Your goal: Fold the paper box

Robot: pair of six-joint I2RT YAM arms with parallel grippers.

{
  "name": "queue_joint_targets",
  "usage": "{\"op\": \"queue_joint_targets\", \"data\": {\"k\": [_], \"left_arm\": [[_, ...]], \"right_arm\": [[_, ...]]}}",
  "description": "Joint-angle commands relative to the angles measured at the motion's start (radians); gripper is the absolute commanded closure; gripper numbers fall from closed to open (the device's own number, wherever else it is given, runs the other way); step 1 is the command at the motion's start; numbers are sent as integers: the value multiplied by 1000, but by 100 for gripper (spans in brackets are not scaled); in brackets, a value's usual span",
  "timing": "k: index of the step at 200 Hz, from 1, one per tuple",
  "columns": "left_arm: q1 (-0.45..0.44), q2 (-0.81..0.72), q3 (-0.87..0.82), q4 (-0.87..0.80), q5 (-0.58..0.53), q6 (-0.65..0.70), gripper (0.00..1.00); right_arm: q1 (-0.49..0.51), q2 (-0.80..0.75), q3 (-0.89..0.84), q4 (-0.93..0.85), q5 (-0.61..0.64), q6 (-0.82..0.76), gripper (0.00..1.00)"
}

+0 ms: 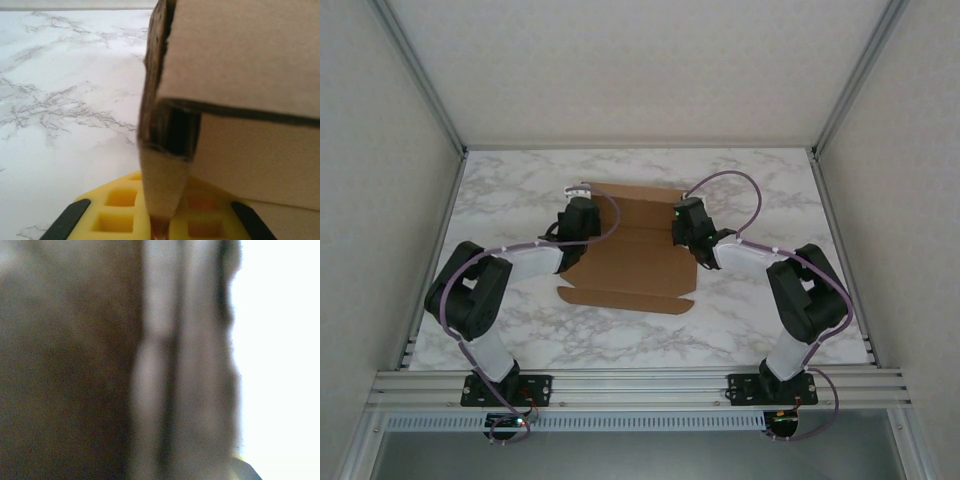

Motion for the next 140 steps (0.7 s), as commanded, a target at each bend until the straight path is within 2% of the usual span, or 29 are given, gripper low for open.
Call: {"op": "queue_joint_targets", "data": {"k": [1,53,140], "left_arm": [[-8,-37,-101,33,-27,-78,97],[-44,-71,-250,178,-47,-121,97],[-46,19,-249,164,-32,-206,100]], "right_arm": [[17,-22,-65,-65,-45,17,100],[22,-3,-140,30,-54,15,100],[22,17,-163,66,-57,-5,100]]}}
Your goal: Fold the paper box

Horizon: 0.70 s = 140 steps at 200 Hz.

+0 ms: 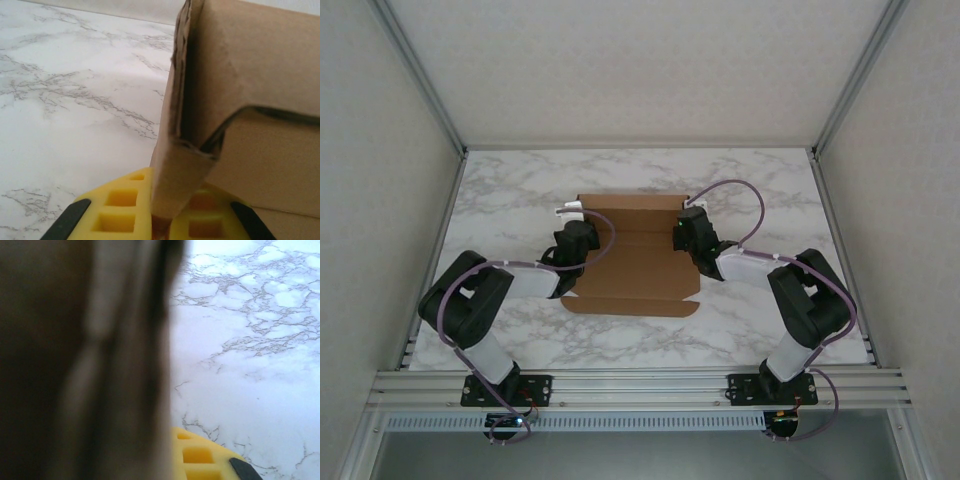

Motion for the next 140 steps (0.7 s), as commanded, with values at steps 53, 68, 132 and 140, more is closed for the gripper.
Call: {"op": "queue_joint_targets", "data": {"k": [53,68,132,140], "left_arm": [[1,88,-26,-140,7,-62,100],[3,83,-28,-140,5,-49,100],[2,82,-9,-145,13,-25,100],[2,84,-6,-147,16,-20,100]], "right_arm": [[9,4,-50,-105,-58,3,88],[10,-44,-53,-109,-54,-8,80],[-13,-263,-108,-106,-70,-45,43],[-19,-297,-122,-99,-74,-53,41]]}}
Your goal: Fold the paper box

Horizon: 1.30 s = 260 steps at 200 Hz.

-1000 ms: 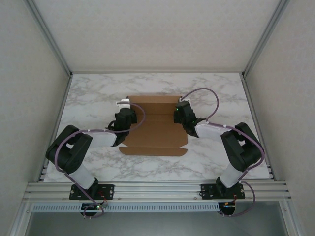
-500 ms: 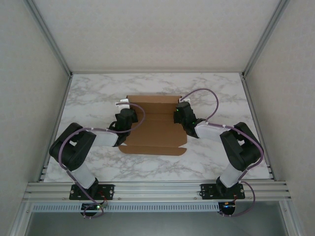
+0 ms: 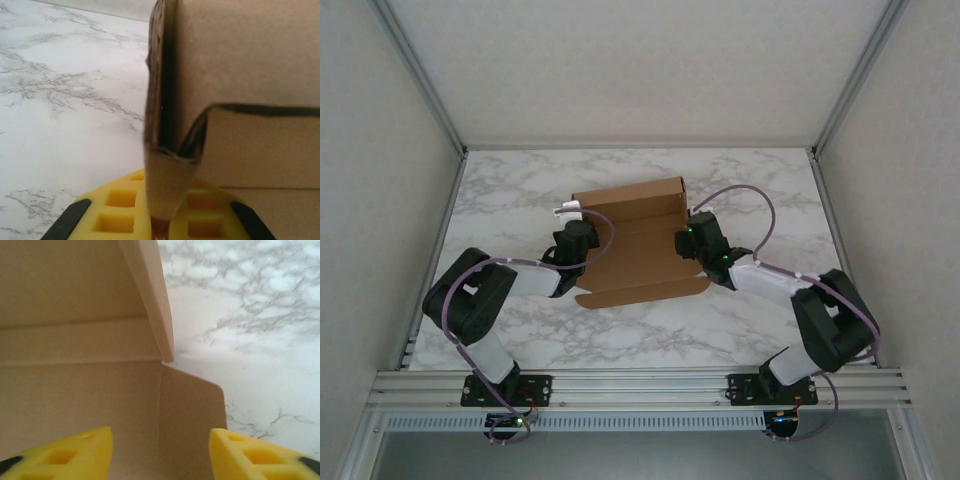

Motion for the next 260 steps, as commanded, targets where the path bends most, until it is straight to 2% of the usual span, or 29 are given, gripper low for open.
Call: {"op": "queue_joint_targets", "data": {"k": [1,22,50,78,103,112,140,165,215,260], "left_arm": [[0,58,-14,-169,45,-5,100],[-1,60,0,-177,50,10,100],[-1,64,27,-194,57,40,100],[-15,84,65,-217,63,84,100],[-40,105,93,-232,58,127,100],[-48,112,96,-230,52,143,100],[-61,128,97,-221,48,160,100],[-61,138,97,-214,49,159,100],[-61,149,100,-207,54,148,100],[-60,146,91,-200,56,138,99]], "right_arm": [[-17,-102,-39,9,-19,-22,41],[-47,-203,-59,26,-68,-33,43],[-62,-268,-6,24,-208,-53,57],[-53,-177,178,-88,-379,-41,80],[-41,-33,363,-173,-498,-4,95],[-36,20,423,-199,-534,20,98],[-21,235,700,-410,-676,80,100],[4,381,852,-474,-755,89,100],[40,555,1012,-540,-764,85,100],[51,632,1035,-619,-646,49,100]]}}
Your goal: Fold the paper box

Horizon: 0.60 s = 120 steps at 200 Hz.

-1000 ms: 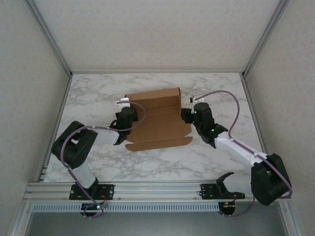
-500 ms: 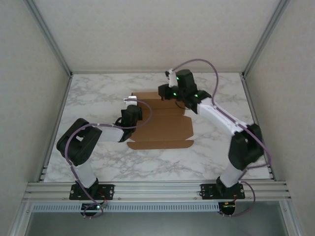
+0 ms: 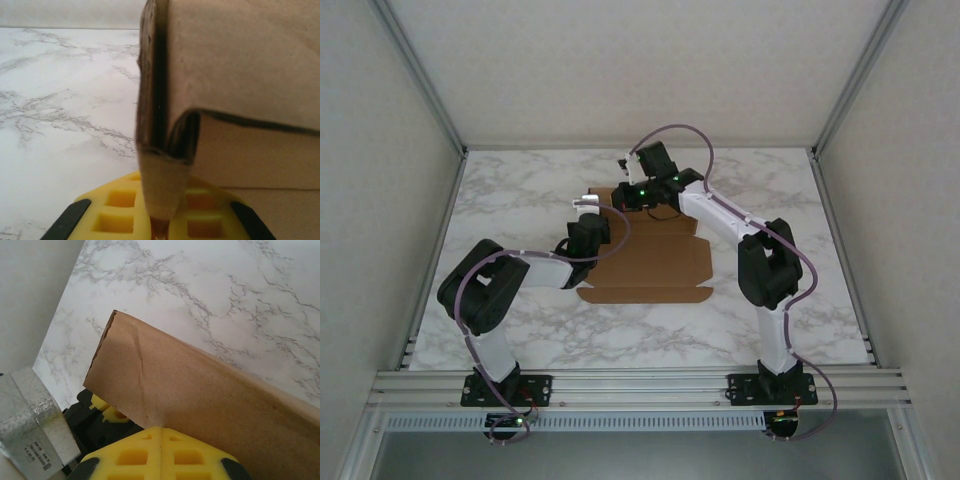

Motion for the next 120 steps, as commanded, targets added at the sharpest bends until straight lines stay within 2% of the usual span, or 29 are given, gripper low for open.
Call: {"op": "queue_joint_targets", "data": {"k": [1,19,39,66,85,105,120], "left_arm": [[-17,57,-33,-163,60,2,99],[-17,56,-34,-162,58,0,98],[-17,55,-32,-163,55,1,97],[-16,52,-19,-180,47,19,99],[-17,43,-12,-186,43,33,100],[-15,35,-10,-181,55,44,95],[-14,27,-14,-174,57,52,90]], "right_arm": [[13,51,18,-74,70,-25,100],[12,63,10,-96,111,-32,100],[12,47,1,-87,99,-35,100],[-1,-37,2,-73,80,-34,88],[-24,-120,-6,-69,79,-38,74],[-58,-196,-27,-79,109,-57,65],[-91,-229,-40,-100,119,-76,64]]}}
